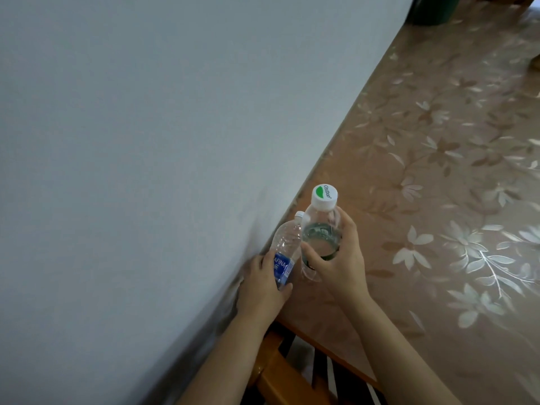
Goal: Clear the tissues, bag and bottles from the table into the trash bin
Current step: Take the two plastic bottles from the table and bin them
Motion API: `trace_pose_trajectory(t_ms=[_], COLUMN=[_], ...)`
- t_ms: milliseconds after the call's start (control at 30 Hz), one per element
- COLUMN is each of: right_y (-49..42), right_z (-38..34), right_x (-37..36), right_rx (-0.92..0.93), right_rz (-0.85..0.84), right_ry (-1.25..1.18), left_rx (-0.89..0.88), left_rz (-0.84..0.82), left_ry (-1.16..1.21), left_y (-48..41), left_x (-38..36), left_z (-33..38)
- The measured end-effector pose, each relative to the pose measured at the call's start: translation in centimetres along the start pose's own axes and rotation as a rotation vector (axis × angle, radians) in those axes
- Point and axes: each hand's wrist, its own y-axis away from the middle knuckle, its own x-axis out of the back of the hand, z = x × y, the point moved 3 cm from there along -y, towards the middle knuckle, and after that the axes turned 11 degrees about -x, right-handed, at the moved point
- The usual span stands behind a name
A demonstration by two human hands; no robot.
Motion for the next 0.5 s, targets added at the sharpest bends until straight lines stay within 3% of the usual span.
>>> trace_pose_trajectory(t_ms=[500], right_y=[3.3], right_z=[-1.0], right_x=[1.8], right_rx=[-0.116], right_rz=[0.088], right_ry=[-0.014], left_rx=[0.028], left_rz=[0.023], left_ry=[0.404], left_y=[1.2], left_x=[0.5], left_z=[0.8])
